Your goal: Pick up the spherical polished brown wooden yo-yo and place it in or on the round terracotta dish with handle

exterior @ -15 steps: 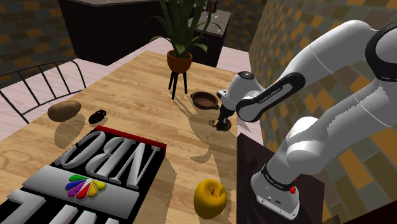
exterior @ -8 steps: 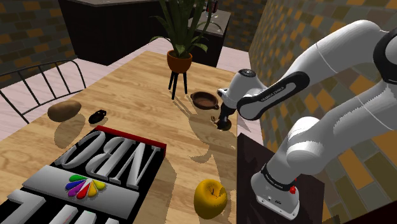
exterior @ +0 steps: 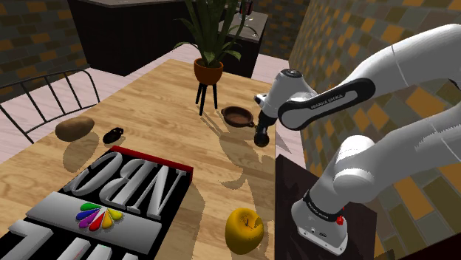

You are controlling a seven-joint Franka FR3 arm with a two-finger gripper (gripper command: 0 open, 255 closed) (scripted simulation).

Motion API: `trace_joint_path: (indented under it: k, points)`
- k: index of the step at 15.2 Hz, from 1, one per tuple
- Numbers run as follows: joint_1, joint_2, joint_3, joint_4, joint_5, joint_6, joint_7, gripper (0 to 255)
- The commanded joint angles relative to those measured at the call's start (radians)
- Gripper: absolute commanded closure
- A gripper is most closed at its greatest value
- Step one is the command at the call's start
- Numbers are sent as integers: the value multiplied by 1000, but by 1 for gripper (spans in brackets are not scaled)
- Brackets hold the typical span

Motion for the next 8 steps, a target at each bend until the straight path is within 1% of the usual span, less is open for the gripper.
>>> trace_joint_path:
  k: [1, 8]
  points:
    - [1, -34, 3, 9, 7, -44, -6, 255]
    - [10, -130, 21, 53, 34, -183, -21, 255]
